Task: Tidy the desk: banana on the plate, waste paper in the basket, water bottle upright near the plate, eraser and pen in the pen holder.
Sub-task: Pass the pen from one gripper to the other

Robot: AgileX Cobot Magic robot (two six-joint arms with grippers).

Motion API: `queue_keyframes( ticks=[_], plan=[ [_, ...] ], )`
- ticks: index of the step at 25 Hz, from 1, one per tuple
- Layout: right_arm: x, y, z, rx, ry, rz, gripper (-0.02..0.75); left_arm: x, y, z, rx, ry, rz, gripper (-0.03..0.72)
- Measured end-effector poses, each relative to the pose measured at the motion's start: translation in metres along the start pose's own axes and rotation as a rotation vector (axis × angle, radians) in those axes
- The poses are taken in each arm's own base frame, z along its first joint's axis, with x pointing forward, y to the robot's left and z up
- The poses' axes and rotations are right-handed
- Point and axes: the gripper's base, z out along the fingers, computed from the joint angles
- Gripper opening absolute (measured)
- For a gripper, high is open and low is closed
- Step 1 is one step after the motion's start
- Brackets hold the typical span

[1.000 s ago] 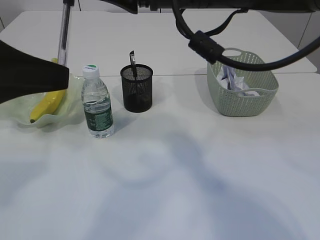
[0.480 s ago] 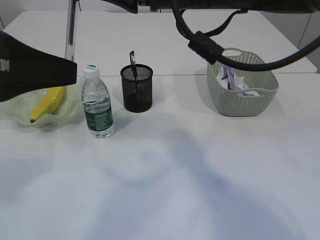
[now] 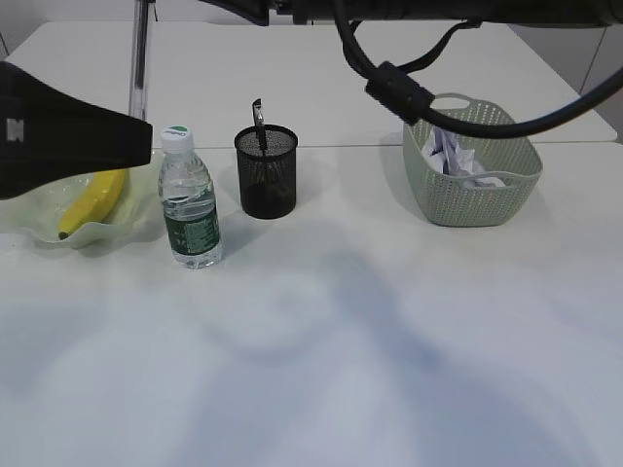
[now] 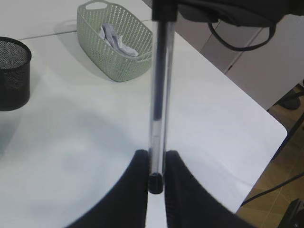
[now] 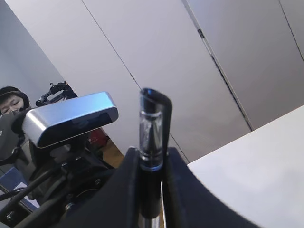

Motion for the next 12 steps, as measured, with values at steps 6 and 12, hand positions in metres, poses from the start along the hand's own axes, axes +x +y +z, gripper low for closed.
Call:
queue_keyframes(
  ticks=[6,12],
  plan=[
    [-0.0001,0.0000,0.0000,0.000,-0.001,0.004,0.069,0.0000,0.0000,0.0000,0.000,0.000,0.001,0.037],
    [-0.0001,0.0000,0.0000,0.000,-0.001,0.006,0.068,0.0000,0.0000,0.0000,0.000,0.000,0.002,0.061]
  ],
)
